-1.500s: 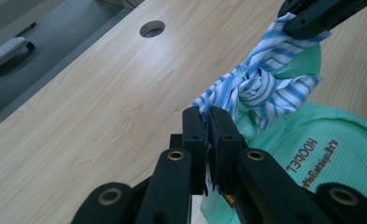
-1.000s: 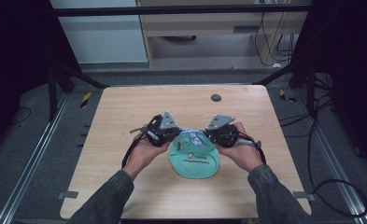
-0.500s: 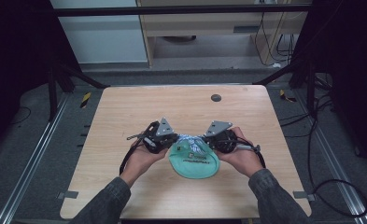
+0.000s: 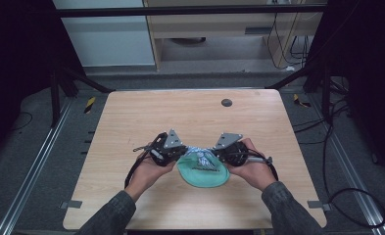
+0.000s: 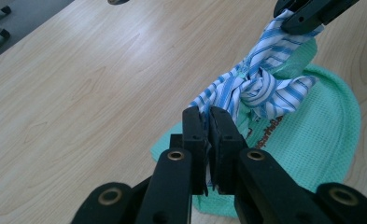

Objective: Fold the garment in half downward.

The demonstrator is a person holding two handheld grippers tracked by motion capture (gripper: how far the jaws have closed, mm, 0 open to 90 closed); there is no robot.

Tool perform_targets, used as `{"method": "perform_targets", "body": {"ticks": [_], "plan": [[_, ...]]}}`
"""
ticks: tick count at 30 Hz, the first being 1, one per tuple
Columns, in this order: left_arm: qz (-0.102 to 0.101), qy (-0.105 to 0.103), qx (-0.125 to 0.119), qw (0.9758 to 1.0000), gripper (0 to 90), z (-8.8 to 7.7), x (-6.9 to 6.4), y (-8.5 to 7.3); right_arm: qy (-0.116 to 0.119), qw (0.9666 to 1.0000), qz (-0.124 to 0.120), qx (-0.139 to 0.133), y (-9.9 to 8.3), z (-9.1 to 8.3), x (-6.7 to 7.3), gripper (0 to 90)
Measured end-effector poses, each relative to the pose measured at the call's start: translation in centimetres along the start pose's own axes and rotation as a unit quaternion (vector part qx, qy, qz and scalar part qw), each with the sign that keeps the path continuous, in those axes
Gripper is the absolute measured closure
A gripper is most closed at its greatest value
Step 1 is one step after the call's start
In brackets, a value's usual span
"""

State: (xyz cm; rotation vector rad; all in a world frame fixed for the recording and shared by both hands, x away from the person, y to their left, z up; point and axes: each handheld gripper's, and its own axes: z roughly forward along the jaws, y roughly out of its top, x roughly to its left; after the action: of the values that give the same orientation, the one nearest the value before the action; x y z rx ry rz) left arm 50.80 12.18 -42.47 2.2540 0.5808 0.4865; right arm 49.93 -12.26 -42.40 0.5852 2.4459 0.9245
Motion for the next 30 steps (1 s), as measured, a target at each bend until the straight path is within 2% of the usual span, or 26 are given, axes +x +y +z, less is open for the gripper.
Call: {"method": "perform_targets", "body": {"ticks": [11, 30], "plan": [[-0.008, -0.008, 0.002, 0.9999, 86.0, 0.4, -0.7, -1.1, 0.011, 0.9999, 0.007, -0.002, -1.0, 0.3, 0.9, 83.3], [-0.005, -0.025, 0.012, 0.9996, 85.0, 0.7, -1.5, -2.7, 0.025, 0.9997, 0.003, 0.009, -2.2, 0.8, 2.5, 82.8]]}}
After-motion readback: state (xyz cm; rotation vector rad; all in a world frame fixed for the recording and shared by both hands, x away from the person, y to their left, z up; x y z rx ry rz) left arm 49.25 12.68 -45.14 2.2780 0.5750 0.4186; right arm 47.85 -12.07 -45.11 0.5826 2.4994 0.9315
